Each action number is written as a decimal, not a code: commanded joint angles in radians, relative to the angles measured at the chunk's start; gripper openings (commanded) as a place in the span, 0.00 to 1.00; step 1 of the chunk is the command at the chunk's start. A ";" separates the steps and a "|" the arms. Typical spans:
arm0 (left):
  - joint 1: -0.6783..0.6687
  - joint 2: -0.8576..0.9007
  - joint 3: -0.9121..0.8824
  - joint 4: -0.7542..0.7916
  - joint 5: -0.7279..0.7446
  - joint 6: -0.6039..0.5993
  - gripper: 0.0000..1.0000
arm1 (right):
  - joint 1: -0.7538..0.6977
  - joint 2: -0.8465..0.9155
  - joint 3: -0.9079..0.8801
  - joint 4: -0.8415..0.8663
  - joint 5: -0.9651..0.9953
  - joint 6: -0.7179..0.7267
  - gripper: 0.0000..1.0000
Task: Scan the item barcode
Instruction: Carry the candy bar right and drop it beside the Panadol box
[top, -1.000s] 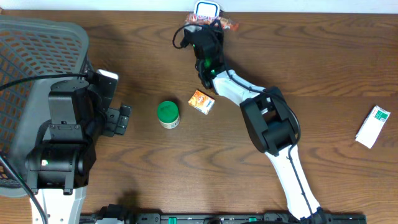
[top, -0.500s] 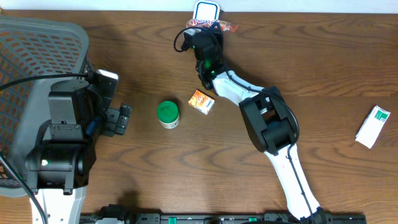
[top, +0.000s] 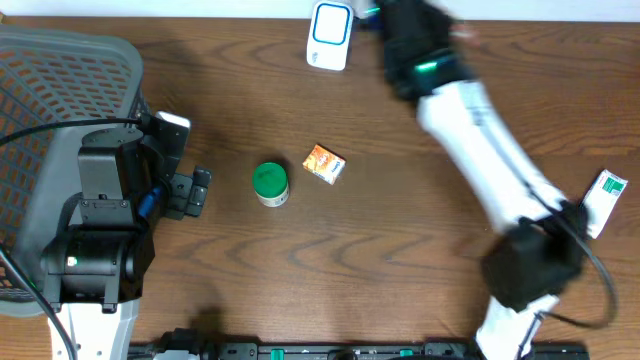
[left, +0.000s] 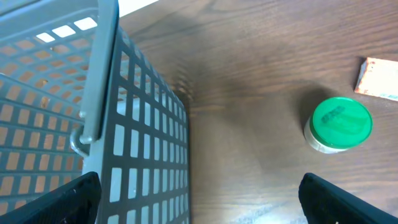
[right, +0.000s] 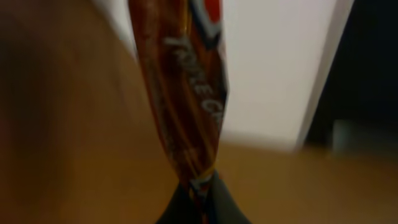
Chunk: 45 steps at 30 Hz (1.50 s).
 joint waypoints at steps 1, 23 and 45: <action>0.005 -0.003 -0.001 0.001 0.005 -0.010 0.99 | -0.150 -0.015 -0.010 -0.196 -0.005 0.474 0.01; 0.005 -0.003 -0.001 0.001 0.005 -0.010 0.99 | -0.659 -0.016 -0.566 -0.129 -0.140 1.023 0.02; 0.005 -0.003 -0.001 0.001 0.005 -0.010 0.99 | -0.279 -0.057 -0.212 -0.439 -1.370 1.259 0.99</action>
